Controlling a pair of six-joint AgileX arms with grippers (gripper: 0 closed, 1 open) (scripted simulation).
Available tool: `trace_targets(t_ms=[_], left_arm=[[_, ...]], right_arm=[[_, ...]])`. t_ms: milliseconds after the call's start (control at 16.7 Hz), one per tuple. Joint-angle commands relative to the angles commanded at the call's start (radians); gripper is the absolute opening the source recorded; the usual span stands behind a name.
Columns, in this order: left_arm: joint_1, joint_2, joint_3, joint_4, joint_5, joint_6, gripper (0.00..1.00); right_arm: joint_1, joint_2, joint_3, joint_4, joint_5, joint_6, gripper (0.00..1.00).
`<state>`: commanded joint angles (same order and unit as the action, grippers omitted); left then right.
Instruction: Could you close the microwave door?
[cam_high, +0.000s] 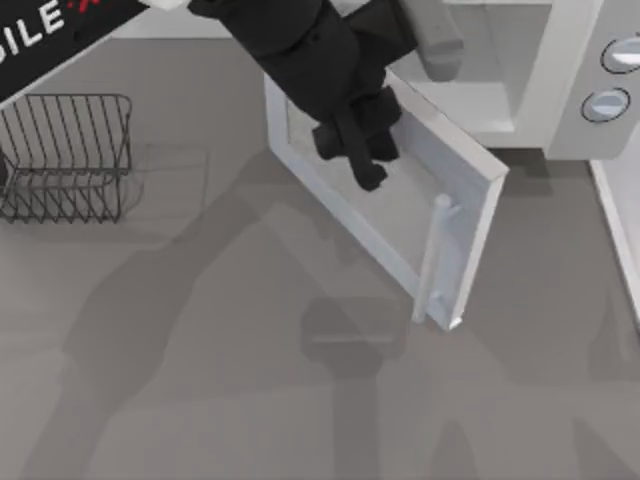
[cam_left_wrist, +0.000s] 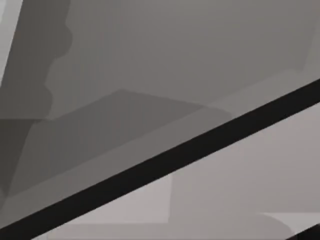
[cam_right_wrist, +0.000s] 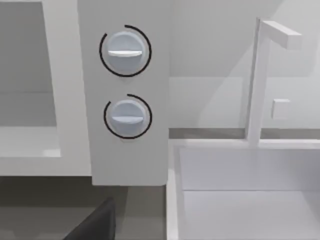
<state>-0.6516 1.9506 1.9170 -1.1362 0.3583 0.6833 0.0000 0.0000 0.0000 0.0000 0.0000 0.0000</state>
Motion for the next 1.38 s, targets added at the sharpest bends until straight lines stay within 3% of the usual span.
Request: trace_targets(t_ms=[1380], left_arm=[[-0.041, 0.048, 0.058, -0.014, -0.011, -0.04, 0.0]], right_arm=[[0.0, 0.0, 0.0, 0.0, 0.0, 0.0, 1.0]])
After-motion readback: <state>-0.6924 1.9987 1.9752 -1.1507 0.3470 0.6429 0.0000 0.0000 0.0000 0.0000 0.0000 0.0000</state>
